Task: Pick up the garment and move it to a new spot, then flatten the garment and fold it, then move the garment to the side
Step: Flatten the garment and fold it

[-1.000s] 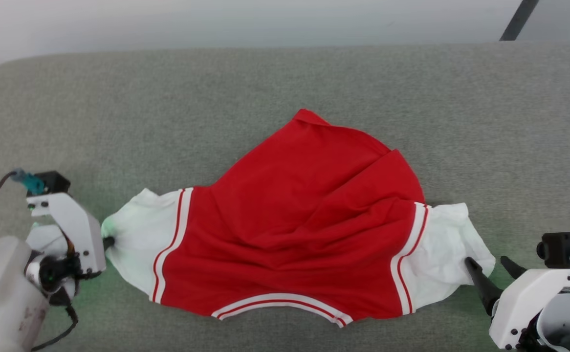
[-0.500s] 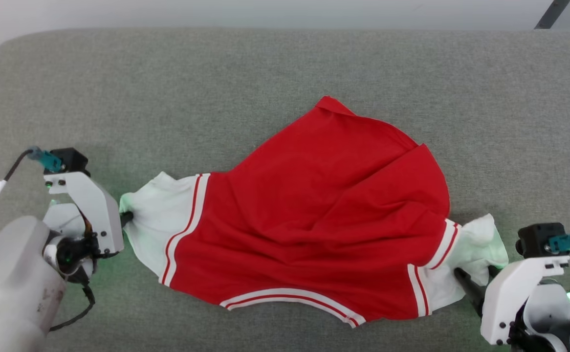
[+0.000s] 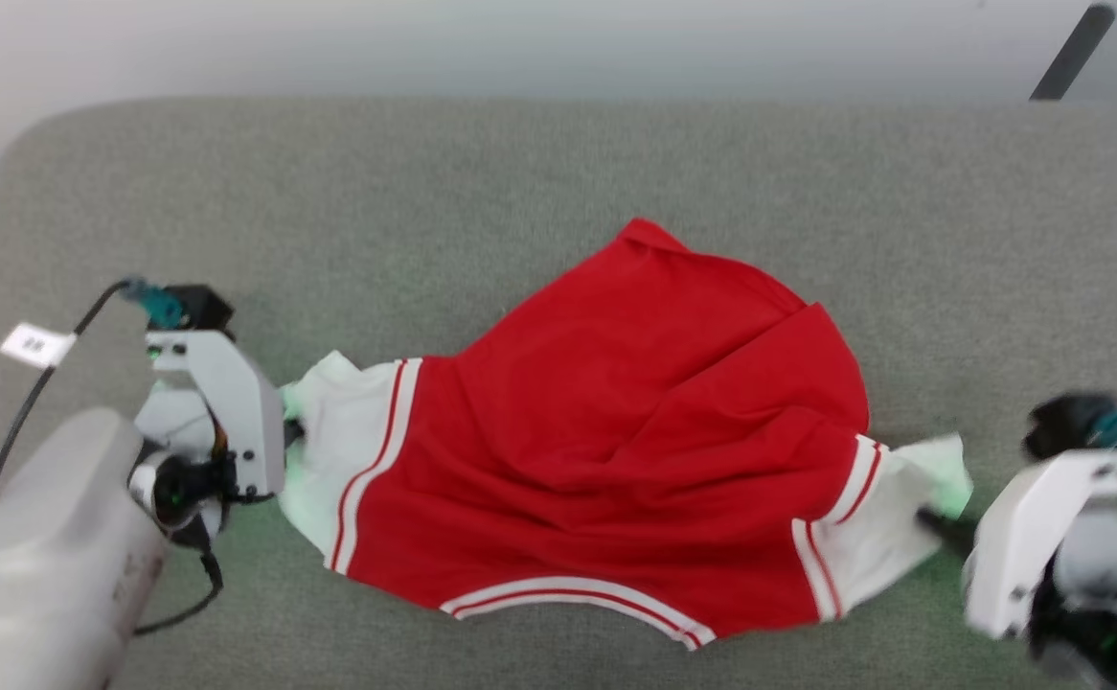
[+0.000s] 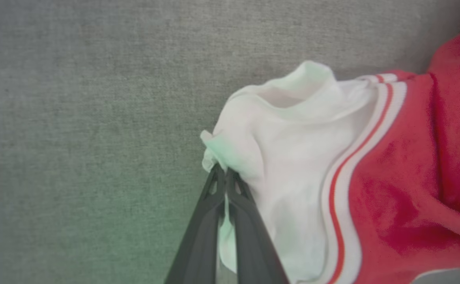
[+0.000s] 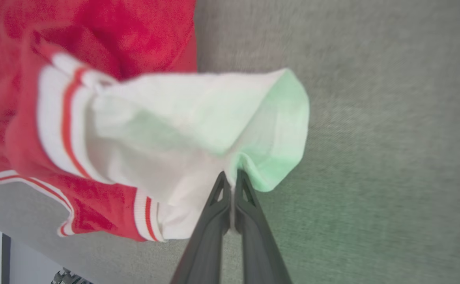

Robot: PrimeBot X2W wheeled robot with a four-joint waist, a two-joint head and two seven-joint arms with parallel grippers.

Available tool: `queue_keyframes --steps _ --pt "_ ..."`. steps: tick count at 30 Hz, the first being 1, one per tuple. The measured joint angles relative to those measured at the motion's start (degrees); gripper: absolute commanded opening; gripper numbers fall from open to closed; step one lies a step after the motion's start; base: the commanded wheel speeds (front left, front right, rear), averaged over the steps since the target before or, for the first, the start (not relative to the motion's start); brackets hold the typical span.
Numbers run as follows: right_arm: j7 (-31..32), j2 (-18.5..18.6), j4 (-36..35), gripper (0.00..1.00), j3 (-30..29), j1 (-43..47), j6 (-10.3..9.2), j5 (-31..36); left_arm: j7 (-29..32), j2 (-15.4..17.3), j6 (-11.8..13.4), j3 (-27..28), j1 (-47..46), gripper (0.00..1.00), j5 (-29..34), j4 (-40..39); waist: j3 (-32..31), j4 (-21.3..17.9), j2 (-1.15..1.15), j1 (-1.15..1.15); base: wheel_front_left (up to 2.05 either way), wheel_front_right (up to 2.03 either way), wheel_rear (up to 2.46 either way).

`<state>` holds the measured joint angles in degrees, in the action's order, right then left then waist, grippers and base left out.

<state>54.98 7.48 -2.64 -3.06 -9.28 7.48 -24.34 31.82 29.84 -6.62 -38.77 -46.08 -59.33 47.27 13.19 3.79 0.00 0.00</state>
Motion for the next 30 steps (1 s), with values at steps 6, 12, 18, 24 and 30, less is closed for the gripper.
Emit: queue_keyframes --steps 6,12,18,24,30 --pt "3.8 2.3 -2.9 0.0 -2.3 -8.5 0.0 -4.0 2.5 1.3 0.1 -0.9 -4.8 0.0 1.6 -3.7 -4.3 0.1 0.0 0.0 0.0 0.0 0.0" --pt "3.0 2.7 -1.1 0.0 -1.7 -19.0 -0.01 -5.2 3.9 2.3 0.5 -1.0 -10.1 0.0 2.9 -6.4 -8.3 0.1 0.0 0.0 0.0 0.0 0.0" --pt "-2.2 3.3 5.5 0.0 0.3 -29.0 0.0 -4.9 2.7 2.4 0.5 -0.8 -17.3 0.0 5.2 -7.4 -11.6 0.3 0.0 0.0 0.0 0.0 0.0" --pt "-9.3 3.8 13.8 0.0 3.4 -39.0 0.0 -5.8 -0.2 1.8 0.1 -0.9 -25.0 0.0 7.8 -5.5 -13.2 0.5 0.0 0.0 0.0 0.0 0.0" --pt "-18.7 5.3 21.0 0.0 7.0 -48.8 0.0 -6.6 -4.3 0.8 0.0 -0.4 -32.0 0.0 9.8 -1.7 -13.7 0.6 0.0 0.0 0.0 0.0 0.0"
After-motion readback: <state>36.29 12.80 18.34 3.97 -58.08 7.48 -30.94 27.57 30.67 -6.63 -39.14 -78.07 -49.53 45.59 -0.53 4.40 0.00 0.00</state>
